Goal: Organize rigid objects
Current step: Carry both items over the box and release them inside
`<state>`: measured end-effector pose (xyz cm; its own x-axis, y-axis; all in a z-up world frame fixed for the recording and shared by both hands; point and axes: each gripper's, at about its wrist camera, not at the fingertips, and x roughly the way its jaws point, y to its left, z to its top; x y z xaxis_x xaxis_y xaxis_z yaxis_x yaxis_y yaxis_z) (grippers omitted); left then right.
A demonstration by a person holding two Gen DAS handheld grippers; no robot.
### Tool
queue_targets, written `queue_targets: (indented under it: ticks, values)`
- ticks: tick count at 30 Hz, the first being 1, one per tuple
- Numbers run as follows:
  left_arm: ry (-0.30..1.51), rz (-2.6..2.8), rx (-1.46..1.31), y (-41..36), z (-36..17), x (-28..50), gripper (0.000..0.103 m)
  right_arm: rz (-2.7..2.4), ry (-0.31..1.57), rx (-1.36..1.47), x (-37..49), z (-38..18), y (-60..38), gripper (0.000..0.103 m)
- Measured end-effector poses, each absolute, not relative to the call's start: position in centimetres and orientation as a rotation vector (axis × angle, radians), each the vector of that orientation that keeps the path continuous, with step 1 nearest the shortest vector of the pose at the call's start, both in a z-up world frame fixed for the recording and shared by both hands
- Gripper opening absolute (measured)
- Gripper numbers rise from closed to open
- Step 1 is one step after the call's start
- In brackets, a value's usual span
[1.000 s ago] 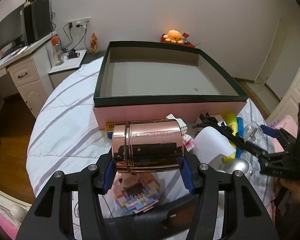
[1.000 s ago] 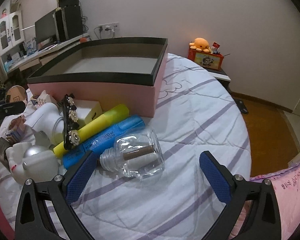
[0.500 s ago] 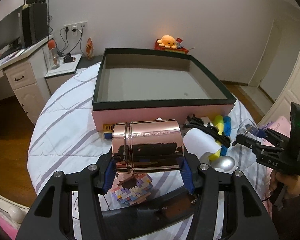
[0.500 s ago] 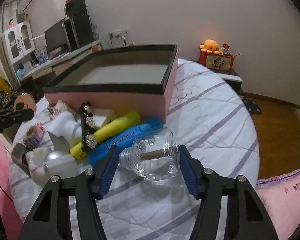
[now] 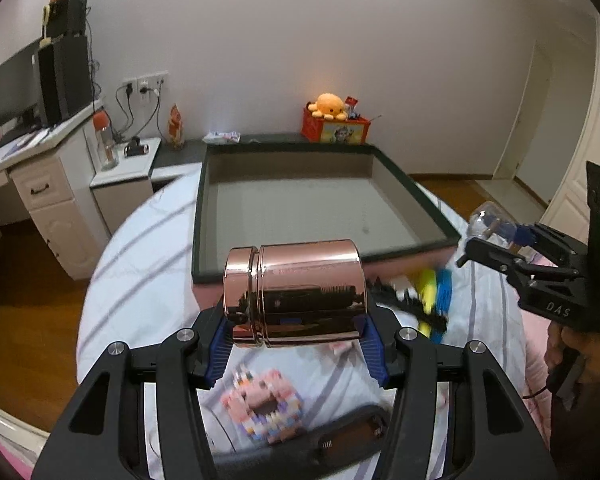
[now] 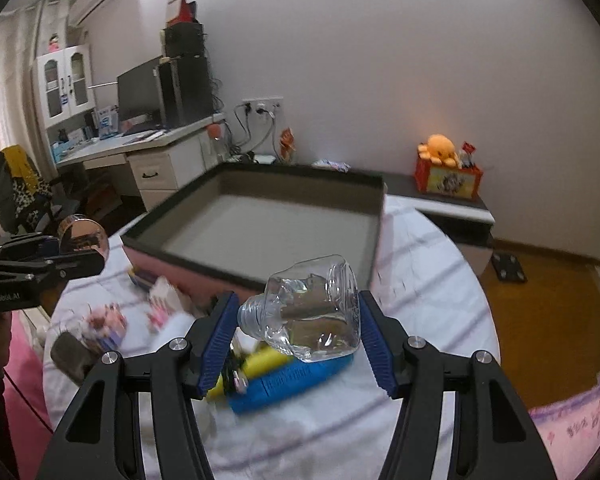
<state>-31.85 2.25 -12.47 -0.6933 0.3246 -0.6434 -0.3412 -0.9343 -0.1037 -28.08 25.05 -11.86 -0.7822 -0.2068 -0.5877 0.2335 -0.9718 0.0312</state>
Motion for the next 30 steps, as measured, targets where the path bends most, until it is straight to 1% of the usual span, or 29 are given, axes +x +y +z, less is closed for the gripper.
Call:
queue_targets:
  ticks: [6, 7, 8, 9, 10, 14, 15, 16, 17, 18, 20, 24, 27, 30]
  values:
    - [0.010, 2.562, -0.926, 3.2, -10.5, -36.6, 0.054, -2.732, 0.111, 0.904, -32.7, -10.6, 23.5, 0.061]
    - [0.008, 2.551, -0.932, 3.5, -10.8, -38.0, 0.053, -2.725, 0.122, 0.919, -34.0, -10.6, 23.2, 0.061]
    - [-0.004, 2.528, -0.978, 3.9, -11.5, -39.4, 0.047, -2.726, 0.133, 0.932, -35.0, -10.6, 23.0, 0.061]
    - [-0.029, 2.509, -1.034, 4.1, -12.2, -40.4, 0.039, -2.729, 0.152, 0.951, -36.0, -10.9, 22.7, 0.061]
    - [-0.054, 2.495, -1.065, 4.2, -12.8, -41.3, 0.035, -2.718, 0.179, 0.984, -37.4, -11.5, 22.2, 0.061]
    - [-0.028, 2.477, -1.083, 4.0, -13.8, -41.3, 0.036, -2.654, 0.178, 1.070, -40.3, -13.3, 21.6, 0.061]
    - [-0.037, 2.489, -1.076, 3.6, -13.7, -40.8, 0.041, -2.648, 0.172, 1.057, -40.1, -13.2, 21.7, 0.061]
    - [-0.040, 2.494, -1.071, 3.4, -13.5, -40.4, 0.050, -2.650, 0.155, 1.039, -39.8, -13.0, 21.9, 0.061]
    - [-0.033, 2.508, -1.060, 3.0, -13.4, -39.7, 0.055, -2.651, 0.138, 1.024, -39.6, -12.7, 22.2, 0.061]
    - [-0.018, 2.531, -1.045, 2.3, -13.2, -38.8, 0.067, -2.649, 0.129, 1.011, -39.3, -12.4, 22.4, 0.061]
    - [-0.009, 2.556, -1.041, 1.4, -13.3, -37.7, 0.080, -2.653, 0.126, 0.989, -39.0, -12.0, 22.6, 0.061]
    - [0.024, 2.550, -1.090, 1.0, -14.5, -36.1, 0.083, -2.654, 0.103, 0.988, -38.9, -12.0, 23.0, 0.061]
    - [0.115, 2.523, -1.147, 1.8, -16.2, -34.9, 0.083, -2.651, 0.093, 0.999, -38.8, -12.3, 23.0, 0.061]
    - [0.143, 2.486, -1.200, 2.5, -17.7, -34.7, 0.082, -2.650, 0.096, 1.002, -38.4, -12.3, 22.9, 0.061]
